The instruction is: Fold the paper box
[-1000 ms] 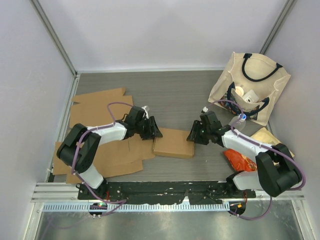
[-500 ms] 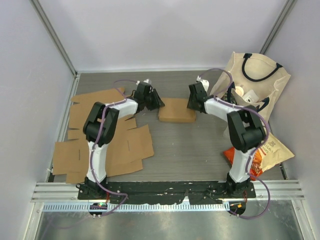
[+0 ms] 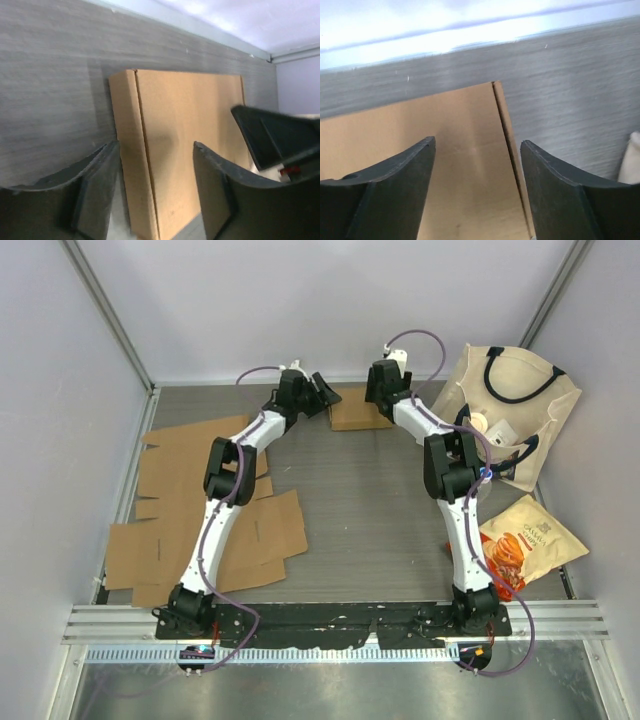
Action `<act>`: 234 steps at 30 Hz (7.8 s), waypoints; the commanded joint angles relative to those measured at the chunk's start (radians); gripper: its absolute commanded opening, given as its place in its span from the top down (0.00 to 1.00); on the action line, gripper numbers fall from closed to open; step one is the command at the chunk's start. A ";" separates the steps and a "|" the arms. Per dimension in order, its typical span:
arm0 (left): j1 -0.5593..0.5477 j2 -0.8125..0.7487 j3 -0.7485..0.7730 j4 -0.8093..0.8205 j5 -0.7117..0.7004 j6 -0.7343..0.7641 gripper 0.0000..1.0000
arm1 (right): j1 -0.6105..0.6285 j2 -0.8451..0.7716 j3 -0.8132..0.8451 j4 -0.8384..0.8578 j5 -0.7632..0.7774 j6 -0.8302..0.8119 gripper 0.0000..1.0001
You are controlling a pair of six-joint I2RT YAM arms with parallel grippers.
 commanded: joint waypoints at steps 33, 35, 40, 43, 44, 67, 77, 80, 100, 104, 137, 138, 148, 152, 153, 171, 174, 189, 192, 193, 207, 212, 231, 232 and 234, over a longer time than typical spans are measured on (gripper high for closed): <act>0.104 -1.866 -1.278 -0.493 0.401 0.585 0.23 | 0.710 -0.713 -1.198 0.558 -0.616 0.447 0.99; 0.071 -1.685 -1.217 -0.515 0.473 0.715 0.31 | 0.676 -0.803 -1.163 0.311 -0.660 0.297 0.99; 0.008 -1.343 -0.989 -0.666 0.628 1.148 0.22 | 0.445 -0.943 -1.119 -0.017 -1.008 0.053 0.99; -0.051 -1.149 -0.809 -0.817 0.703 1.268 0.20 | 0.349 -0.973 -1.057 -0.157 -1.134 -0.068 0.99; -0.086 -1.064 -0.756 -0.861 0.679 1.349 0.18 | 0.327 -0.977 -1.024 -0.215 -1.166 -0.093 0.99; -0.109 -0.629 -0.160 -1.541 0.835 1.800 0.24 | 0.106 -0.867 -0.669 -0.565 -1.394 -0.337 0.99; -0.143 -0.570 -0.129 -1.542 0.792 1.782 0.35 | 0.100 -0.873 -0.589 -0.510 -1.330 -0.268 0.99; -0.141 -0.583 -0.137 -1.504 0.716 1.742 0.66 | 0.083 -0.876 -0.522 -0.509 -1.235 -0.244 0.99; -0.060 -1.119 -0.319 -0.779 0.168 0.799 1.00 | 0.046 -1.350 -0.920 -0.233 -0.711 -0.058 0.16; -0.025 -1.222 -0.404 -0.690 0.264 0.771 1.00 | 0.005 -1.324 -0.939 -0.177 -0.835 -0.135 0.18; 0.193 -1.465 -0.576 -0.249 0.192 0.244 0.47 | -0.065 -0.673 -0.005 -0.811 -1.277 -0.307 0.99; 0.189 -1.437 -0.551 -0.248 0.200 0.215 0.58 | -0.063 -0.678 -0.037 -0.762 -1.279 -0.290 0.99; 0.021 -0.905 -0.219 -0.241 0.009 0.276 0.63 | -0.052 -0.684 -0.100 -0.703 -1.309 -0.320 0.99; -0.071 -0.729 -0.048 -0.326 -0.213 0.422 0.65 | -0.052 -0.695 -0.120 -0.681 -1.306 -0.323 0.99; -0.094 -0.718 -0.031 -0.321 -0.284 0.468 0.64 | -0.052 -0.699 -0.134 -0.650 -1.302 -0.314 0.99; -0.250 -0.963 -0.591 -0.117 -0.268 0.455 0.60 | -0.042 -0.765 -0.324 -0.209 -1.349 0.017 0.99; -0.224 -1.113 -0.707 -0.092 -0.199 0.562 0.52 | -0.054 -0.782 -0.329 -0.312 -1.326 -0.062 0.99; 0.398 -1.401 -1.251 0.019 -0.082 0.096 0.53 | -0.058 -0.810 -0.401 -0.338 -1.423 -0.086 0.99; 0.415 -1.194 -1.131 0.042 0.034 0.061 0.57 | -0.057 -0.813 -0.404 -0.337 -1.430 -0.090 0.99; 0.417 -1.079 -1.081 0.003 0.068 0.067 0.63 | -0.057 -0.811 -0.405 -0.335 -1.427 -0.089 0.99; 0.333 -0.934 -1.102 0.282 0.371 0.061 0.72 | -0.055 -0.765 -0.382 -0.341 -1.421 -0.095 0.99; 0.247 -1.075 -1.209 0.214 0.187 0.199 0.77 | -0.055 -0.769 -0.388 -0.331 -1.414 -0.083 0.99; -0.014 -1.130 -1.433 0.245 -0.121 0.214 0.75 | 0.093 -0.733 -0.272 -0.641 -0.982 -0.231 0.99; -0.017 -1.144 -1.433 0.245 -0.114 0.213 0.74 | 0.109 -0.727 -0.264 -0.666 -0.843 -0.237 0.99; -0.020 -1.211 -1.445 0.245 -0.094 0.188 0.64 | 0.155 -0.713 -0.247 -0.717 -0.712 -0.267 0.99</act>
